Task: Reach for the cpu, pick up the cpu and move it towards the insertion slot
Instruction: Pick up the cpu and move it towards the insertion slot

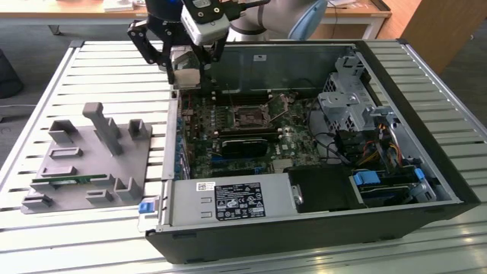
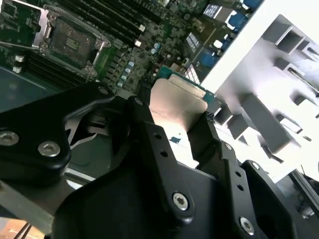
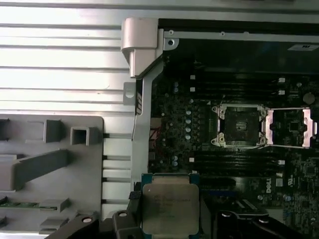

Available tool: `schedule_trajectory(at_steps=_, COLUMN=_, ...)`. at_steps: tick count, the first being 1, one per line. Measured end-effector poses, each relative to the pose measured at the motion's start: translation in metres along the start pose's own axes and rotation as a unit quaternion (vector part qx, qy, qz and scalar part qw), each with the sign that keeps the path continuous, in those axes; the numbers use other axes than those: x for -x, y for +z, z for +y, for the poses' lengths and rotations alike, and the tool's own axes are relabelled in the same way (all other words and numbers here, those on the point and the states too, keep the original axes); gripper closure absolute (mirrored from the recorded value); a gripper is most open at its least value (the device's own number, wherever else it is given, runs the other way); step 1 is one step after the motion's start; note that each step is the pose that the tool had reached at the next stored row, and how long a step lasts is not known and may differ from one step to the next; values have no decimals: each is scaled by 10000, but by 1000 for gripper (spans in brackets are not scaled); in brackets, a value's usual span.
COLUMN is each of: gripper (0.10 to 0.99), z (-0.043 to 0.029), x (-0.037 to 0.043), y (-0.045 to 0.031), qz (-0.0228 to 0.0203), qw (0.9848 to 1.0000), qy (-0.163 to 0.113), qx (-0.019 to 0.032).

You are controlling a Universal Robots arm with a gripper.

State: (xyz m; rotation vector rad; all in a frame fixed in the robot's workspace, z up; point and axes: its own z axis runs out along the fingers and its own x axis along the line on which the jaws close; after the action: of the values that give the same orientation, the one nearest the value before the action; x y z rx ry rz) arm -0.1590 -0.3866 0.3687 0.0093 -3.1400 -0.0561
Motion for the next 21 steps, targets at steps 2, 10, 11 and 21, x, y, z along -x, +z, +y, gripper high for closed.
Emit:
schedule_trajectory(at_steps=2, gripper=541, z=26, x=49, y=7, qz=1, qw=10000, qy=2, qx=0)
schedule_trajectory(at_steps=10, gripper=541, z=65, x=302, y=14, qz=-1, qw=10000, qy=8, qx=0)
schedule_trajectory(at_steps=11, gripper=541, z=73, x=318, y=15, qz=-2, qw=10000, qy=9, qx=0)
schedule_trajectory(at_steps=21, gripper=541, z=175, x=495, y=36, qz=-6, qw=10000, qy=29, qx=0)
